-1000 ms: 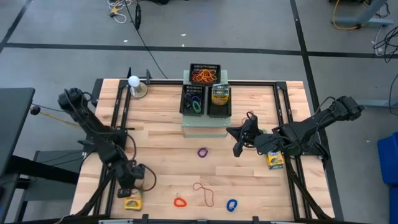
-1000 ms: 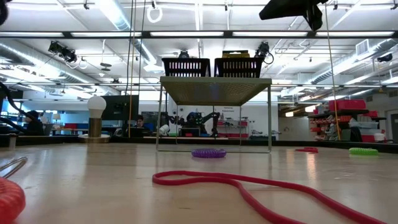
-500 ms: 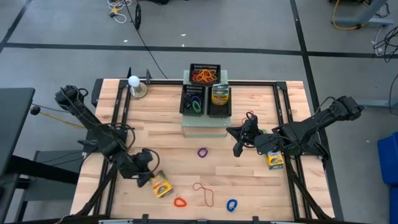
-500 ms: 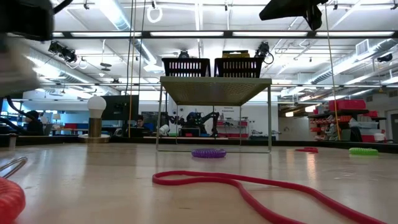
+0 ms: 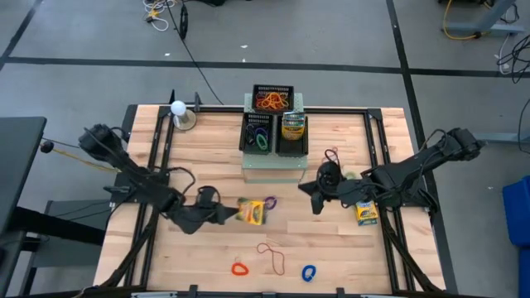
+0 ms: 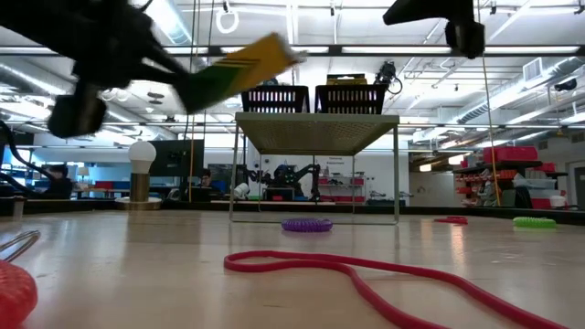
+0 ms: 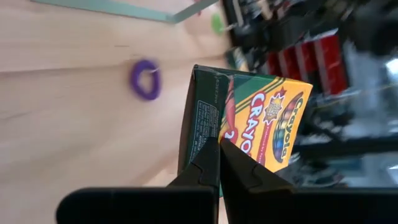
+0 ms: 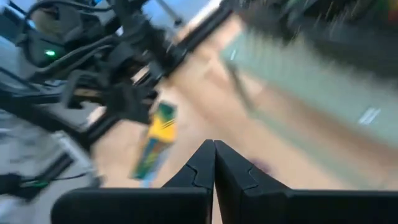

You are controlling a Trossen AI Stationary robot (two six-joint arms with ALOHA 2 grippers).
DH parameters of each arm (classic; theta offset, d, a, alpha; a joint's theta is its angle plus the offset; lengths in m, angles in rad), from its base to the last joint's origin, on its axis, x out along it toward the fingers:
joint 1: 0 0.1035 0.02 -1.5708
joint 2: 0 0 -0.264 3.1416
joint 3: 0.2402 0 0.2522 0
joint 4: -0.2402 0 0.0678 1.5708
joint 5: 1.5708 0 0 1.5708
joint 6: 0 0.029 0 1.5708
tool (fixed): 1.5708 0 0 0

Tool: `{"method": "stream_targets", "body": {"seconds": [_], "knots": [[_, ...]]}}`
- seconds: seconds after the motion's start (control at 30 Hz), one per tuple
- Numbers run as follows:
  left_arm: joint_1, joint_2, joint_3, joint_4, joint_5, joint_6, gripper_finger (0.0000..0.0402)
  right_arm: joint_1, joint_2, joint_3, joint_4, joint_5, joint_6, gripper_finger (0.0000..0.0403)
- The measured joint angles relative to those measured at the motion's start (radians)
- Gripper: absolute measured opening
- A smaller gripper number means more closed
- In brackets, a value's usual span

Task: Pick & Place Office Desk Supplies
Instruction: Put the yellow crayon box into the bottom right black bin

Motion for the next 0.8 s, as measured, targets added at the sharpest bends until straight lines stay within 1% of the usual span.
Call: {"method": "stream_targets", "body": {"seconds": [0.1,0.17,0.27,0.33,0.4,0.5,0.6,0.7,0.8], "knots": [[0.042,0.110,0.000,0.225,-0.004,0.051,0.0001,0.001,0.033,0.000,0.013,-0.105,0.155,0.0013],[0.068,0.184,0.001,0.376,-0.003,0.062,0.0001,0.005,0.065,0.000,0.040,-0.161,0.249,0.0024],[0.095,0.277,0.002,0.545,-0.005,0.066,0.0001,0.009,0.117,0.000,0.118,-0.208,0.357,0.0057],[0.106,0.321,0.003,0.615,-0.006,0.065,0.0001,0.009,0.146,0.000,0.156,-0.218,0.417,0.0086],[0.111,0.356,0.006,0.661,-0.005,0.055,0.0001,0.009,0.168,0.000,0.184,-0.209,0.457,0.0119],[0.114,0.380,0.019,0.669,-0.004,0.044,0.0001,0.008,0.189,0.000,0.193,-0.205,0.473,0.0164],[0.115,0.383,0.024,0.672,0.007,0.045,0.0001,0.005,0.224,0.000,0.196,-0.198,0.500,0.0196],[0.123,0.383,0.024,0.673,0.023,0.055,0.0001,-0.006,0.270,0.000,0.243,-0.198,0.519,0.0212],[0.130,0.383,0.024,0.677,0.039,0.059,0.0001,-0.017,0.313,0.000,0.333,-0.193,0.498,0.0213]]}}
